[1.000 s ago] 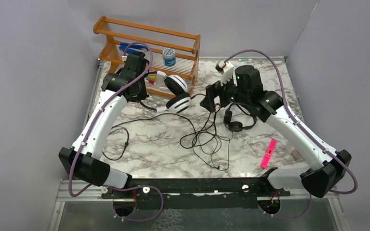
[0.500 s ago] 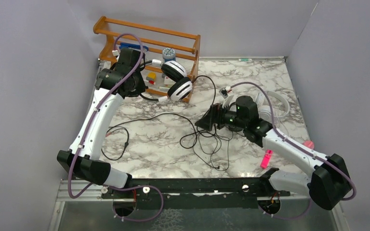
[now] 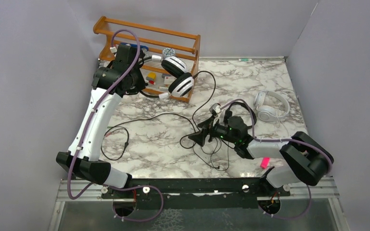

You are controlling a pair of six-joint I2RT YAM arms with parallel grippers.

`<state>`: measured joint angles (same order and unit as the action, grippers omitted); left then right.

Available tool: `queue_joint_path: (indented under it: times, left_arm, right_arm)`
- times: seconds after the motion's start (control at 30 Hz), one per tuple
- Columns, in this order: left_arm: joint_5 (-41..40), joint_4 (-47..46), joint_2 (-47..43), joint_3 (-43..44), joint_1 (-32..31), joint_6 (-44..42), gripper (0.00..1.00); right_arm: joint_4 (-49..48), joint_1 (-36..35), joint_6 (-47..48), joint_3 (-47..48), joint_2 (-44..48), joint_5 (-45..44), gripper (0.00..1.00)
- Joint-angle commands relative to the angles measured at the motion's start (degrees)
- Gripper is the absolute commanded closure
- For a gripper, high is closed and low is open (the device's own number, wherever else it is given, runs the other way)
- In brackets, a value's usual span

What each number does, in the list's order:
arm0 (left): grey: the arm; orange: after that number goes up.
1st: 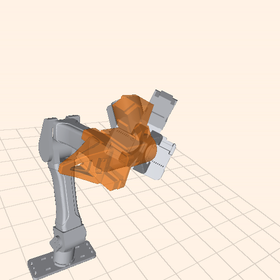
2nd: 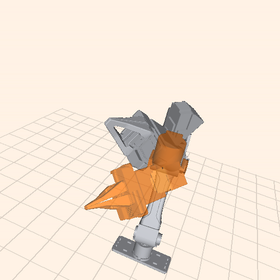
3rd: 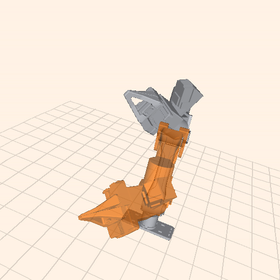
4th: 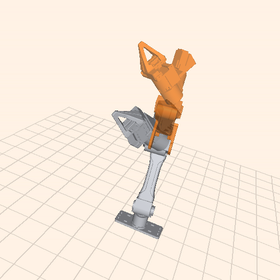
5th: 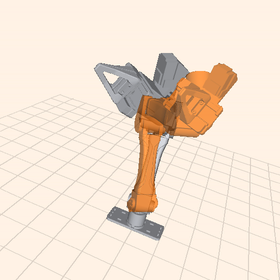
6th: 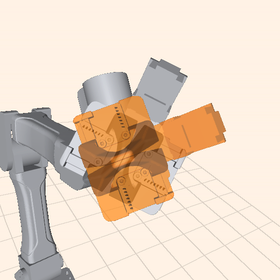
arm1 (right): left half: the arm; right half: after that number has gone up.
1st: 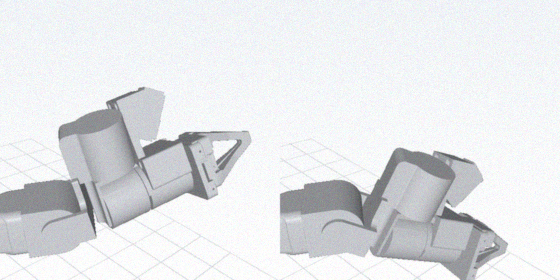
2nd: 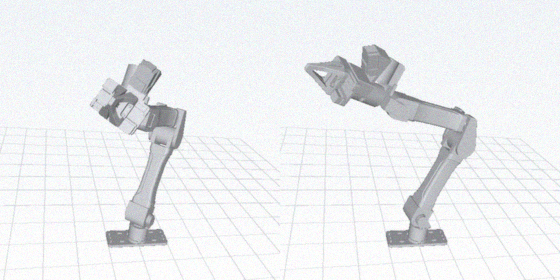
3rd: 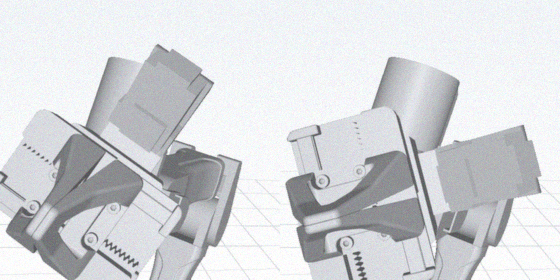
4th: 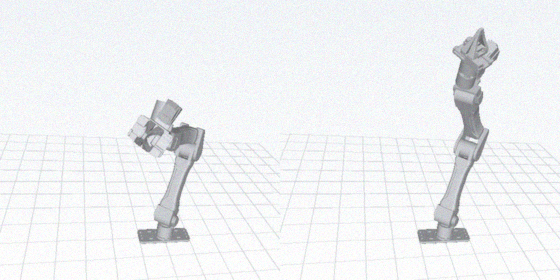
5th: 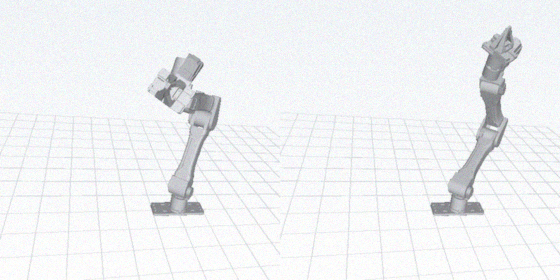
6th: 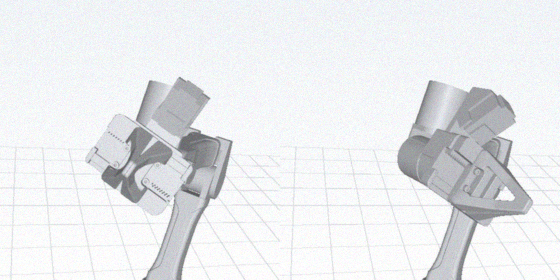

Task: Wrap the headphones
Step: Wrap the headphones cable around the headphones.

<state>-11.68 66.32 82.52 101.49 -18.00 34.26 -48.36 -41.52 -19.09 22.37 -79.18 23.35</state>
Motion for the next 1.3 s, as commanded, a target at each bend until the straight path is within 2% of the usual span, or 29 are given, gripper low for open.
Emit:
queue_joint_path:
  times: [0.0, 0.17, 0.27, 0.37, 0.47, 0.53, 0.57, 0.6, 0.63, 0.73, 0.83, 0.9, 1.0, 1.1, 1.27]
  left_arm:
    - [2.9, -1.5, -0.9, 4.6, 0.5, 1.1, 1.0]
    - [3.7, -0.9, -0.8, 5.5, 0.6, 0.5, 1.0]
    - [4.3, -0.9, -0.5, 6.1, 0.7, 0.4, 1.0]
    - [4.8, -0.9, -0.6, 6.3, 0.7, 0.3, 1.0]
    - [4.3, -0.9, -0.5, 6.3, 0.7, -0.1, 1.0]
    - [4.0, -0.9, -0.4, 6.7, 0.8, -0.4, 1.0]
    - [4.0, -1.0, -0.1, 7.1, 0.8, -0.6, 1.0]
    - [4.0, -1.1, 0.1, 7.5, 0.8, -0.9, 1.0]
    - [3.8, -1.2, 0.4, 7.8, 1.0, -1.2, 1.0]
    - [3.7, -3.3, 1.2, 7.5, 2.3, -3.0, 1.0]
    - [3.1, -6.3, 2.2, 6.4, 4.2, -4.3, 1.0]
    - [-1.2, -8.1, 2.4, 5.1, 4.9, -3.7, 1.0]
    - [-5.3, -10.4, 1.5, 2.0, 6.5, -0.8, 1.0]
    - [-4.5, -15.8, -2.0, -4.6, 6.8, 1.7, 1.0]
    - [-6.2, -21.6, -8.1, -16.5, 6.9, 5.4, 1.0]
  right_arm:
    - [-13.4, 0.0, 9.4, 0.0, -5.1, -5.7, 0.08]
    - [-19.0, 0.0, 12.1, -0.6, -10.4, -7.9, 0.09]
    - [-23.6, 0.1, 11.8, -1.8, -15.1, -13.0, 0.09]
    - [-24.6, 0.1, 12.9, -1.8, -17.4, -14.4, 0.1]
    - [-24.5, 0.1, 12.3, -2.3, -17.9, -13.5, 0.18]
    - [-24.2, 0.1, 10.8, -3.3, -17.2, -14.5, 0.33]
    - [-21.7, 0.1, 10.0, -3.1, -16.0, -15.9, 0.55]
    - [-16.3, 0.1, 8.9, -2.4, -13.8, -17.9, 0.87]
    - [-9.5, 0.1, 7.3, -1.1, -10.7, -19.9, 0.98]
    - [13.5, 0.1, 6.1, 2.9, 1.9, -18.1, 1.0]
    - [39.1, 0.1, 4.9, 11.4, 11.5, -15.6, 1.0]
    - [50.8, 0.1, 6.3, 17.2, 15.1, -11.3, 1.0]
    - [68.4, 0.1, 9.5, 28.2, 14.2, -1.9, 1.0]
    - [76.3, -0.1, 7.4, 38.7, 12.0, 5.4, 1.0]
    - [76.1, -0.8, -1.6, 53.9, 9.6, 8.4, 1.0]
